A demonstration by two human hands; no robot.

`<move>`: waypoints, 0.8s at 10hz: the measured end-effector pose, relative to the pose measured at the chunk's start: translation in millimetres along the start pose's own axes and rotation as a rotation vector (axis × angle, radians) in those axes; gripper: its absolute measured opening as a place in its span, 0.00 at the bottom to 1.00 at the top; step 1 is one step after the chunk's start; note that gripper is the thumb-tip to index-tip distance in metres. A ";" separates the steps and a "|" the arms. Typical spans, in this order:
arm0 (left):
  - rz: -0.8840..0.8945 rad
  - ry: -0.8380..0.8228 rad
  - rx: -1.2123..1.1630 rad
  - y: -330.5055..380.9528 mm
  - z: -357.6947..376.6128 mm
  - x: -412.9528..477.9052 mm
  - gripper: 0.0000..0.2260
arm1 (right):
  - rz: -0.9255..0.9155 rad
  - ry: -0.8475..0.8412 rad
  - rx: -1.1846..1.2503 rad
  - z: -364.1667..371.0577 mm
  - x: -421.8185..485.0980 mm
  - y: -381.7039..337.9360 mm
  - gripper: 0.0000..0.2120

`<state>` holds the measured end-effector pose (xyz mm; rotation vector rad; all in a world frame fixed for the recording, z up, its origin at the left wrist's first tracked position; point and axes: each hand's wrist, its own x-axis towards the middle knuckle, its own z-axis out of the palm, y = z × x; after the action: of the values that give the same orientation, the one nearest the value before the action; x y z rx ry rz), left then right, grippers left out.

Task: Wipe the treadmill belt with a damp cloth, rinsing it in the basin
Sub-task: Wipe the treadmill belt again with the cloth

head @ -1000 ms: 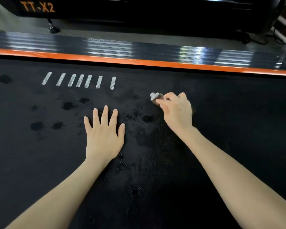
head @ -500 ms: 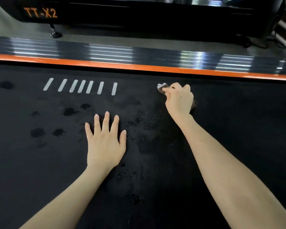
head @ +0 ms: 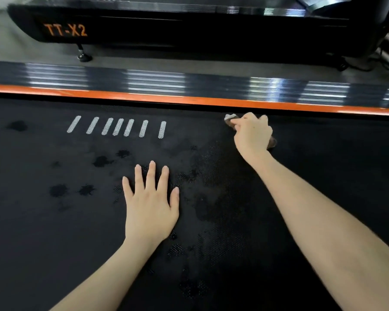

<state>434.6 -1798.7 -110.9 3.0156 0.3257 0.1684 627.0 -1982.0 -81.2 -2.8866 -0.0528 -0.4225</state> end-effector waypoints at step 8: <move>0.013 0.045 0.015 0.9 0.4 -1.1 0.26 | 0.032 0.062 0.054 17.0 28.6 -18.0 0.14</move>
<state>433.7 -1799.8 -111.3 3.0329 0.3129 0.2368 657.9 -1960.6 -85.1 -2.8154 -0.0082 -0.4966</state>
